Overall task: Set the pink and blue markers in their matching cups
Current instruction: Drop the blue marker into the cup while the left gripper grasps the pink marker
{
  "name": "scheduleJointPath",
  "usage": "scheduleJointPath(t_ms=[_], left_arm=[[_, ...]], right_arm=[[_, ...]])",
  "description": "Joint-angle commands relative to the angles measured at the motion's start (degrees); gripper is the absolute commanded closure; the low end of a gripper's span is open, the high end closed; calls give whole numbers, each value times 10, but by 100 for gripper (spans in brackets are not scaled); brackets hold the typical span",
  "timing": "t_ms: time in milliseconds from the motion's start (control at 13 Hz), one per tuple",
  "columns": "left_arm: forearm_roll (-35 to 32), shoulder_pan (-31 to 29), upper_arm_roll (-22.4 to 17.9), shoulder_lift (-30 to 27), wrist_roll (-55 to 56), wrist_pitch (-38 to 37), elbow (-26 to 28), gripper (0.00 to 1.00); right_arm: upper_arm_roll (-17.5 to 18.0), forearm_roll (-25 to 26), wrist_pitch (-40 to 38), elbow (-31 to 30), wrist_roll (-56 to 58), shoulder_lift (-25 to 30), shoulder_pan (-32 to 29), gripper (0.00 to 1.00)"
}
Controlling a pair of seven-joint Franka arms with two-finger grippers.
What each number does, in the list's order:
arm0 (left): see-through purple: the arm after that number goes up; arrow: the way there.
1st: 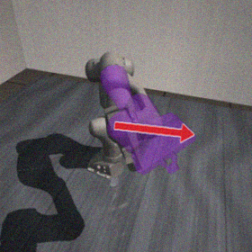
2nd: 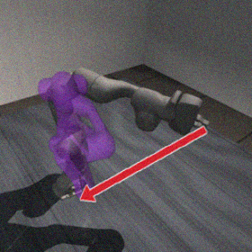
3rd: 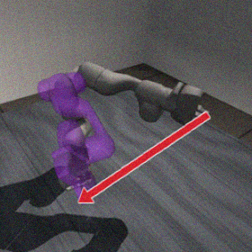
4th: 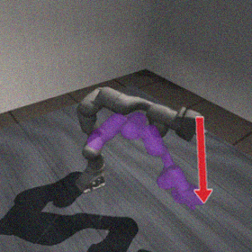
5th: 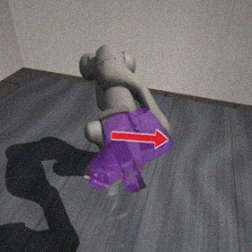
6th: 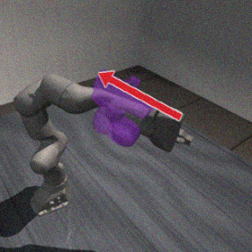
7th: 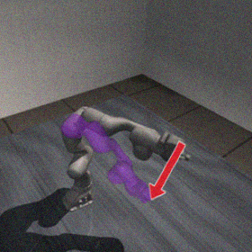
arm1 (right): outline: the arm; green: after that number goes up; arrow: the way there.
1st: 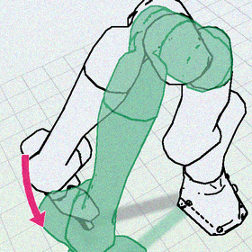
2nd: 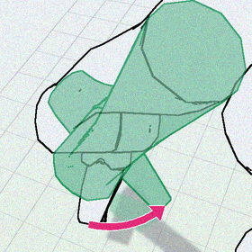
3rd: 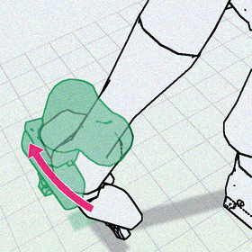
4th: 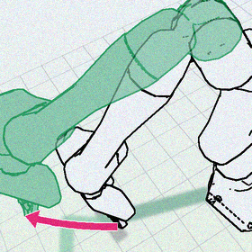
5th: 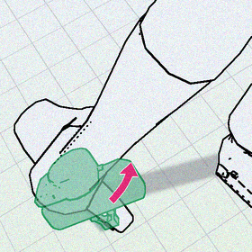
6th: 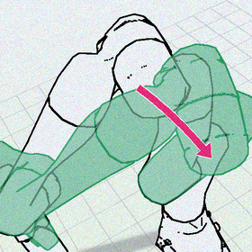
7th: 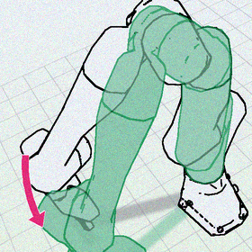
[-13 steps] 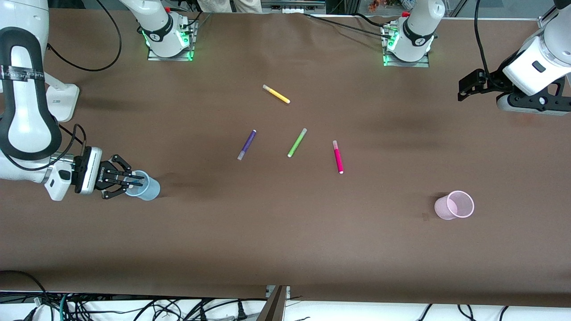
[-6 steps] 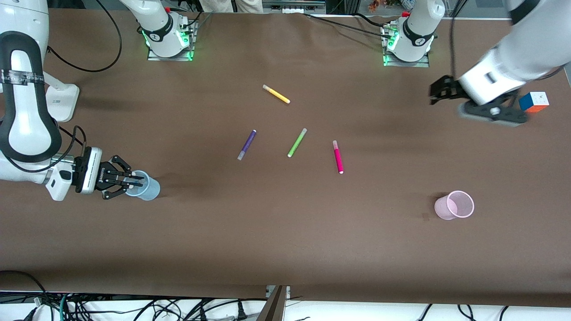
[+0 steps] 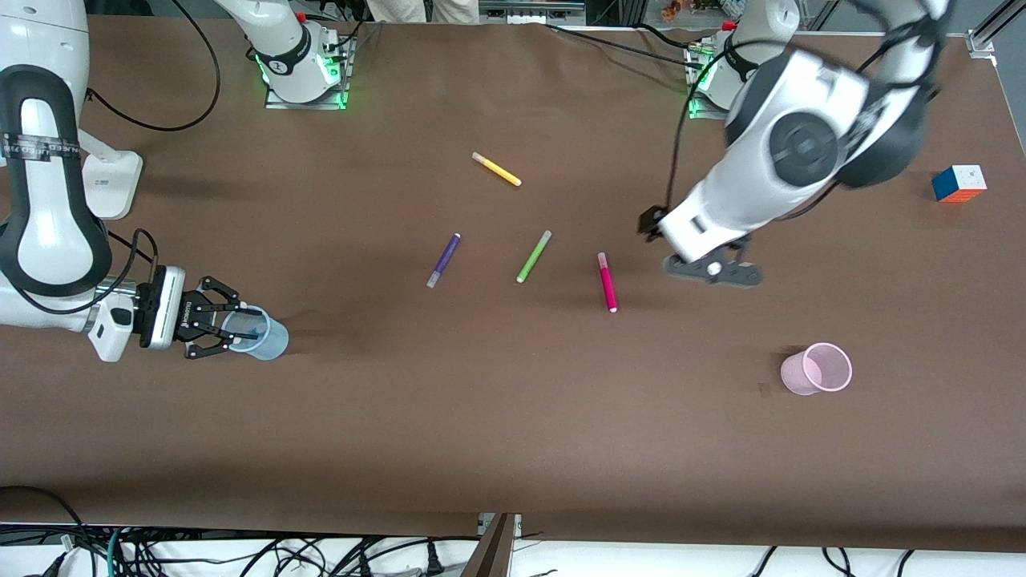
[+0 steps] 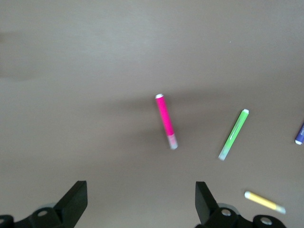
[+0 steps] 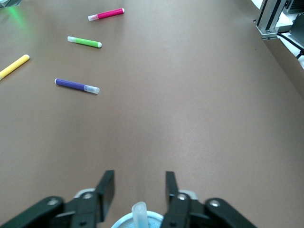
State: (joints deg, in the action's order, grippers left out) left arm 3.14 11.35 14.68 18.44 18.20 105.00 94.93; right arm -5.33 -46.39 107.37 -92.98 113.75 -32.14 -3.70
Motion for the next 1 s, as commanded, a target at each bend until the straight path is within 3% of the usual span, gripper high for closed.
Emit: scheduleJointPath(t_ms=[0, 154, 308, 385, 692, 923], left_arm=[[6, 13, -3, 21, 68, 82, 47, 0], [6, 29, -3, 19, 90, 204, 142, 0], [6, 42, -2, 33, 94, 279, 196, 0], [6, 50, -2, 58, 95, 292, 196, 0], [5, 74, -3, 121, 151, 337, 195, 0], [5, 71, -4, 146, 148, 352, 182, 19]], right_arm=[[8, -15, -24, 10, -45, 1, -10, 0], [8, -12, -24, 21, -135, 9, -9, 0], [8, -2, -26, 34, -246, 15, -6, 0], [8, 11, -26, 43, -303, 15, -5, 0], [10, 145, -51, 106, -572, 16, -3, 0], [7, 204, -103, 144, -741, 19, -3, 0]])
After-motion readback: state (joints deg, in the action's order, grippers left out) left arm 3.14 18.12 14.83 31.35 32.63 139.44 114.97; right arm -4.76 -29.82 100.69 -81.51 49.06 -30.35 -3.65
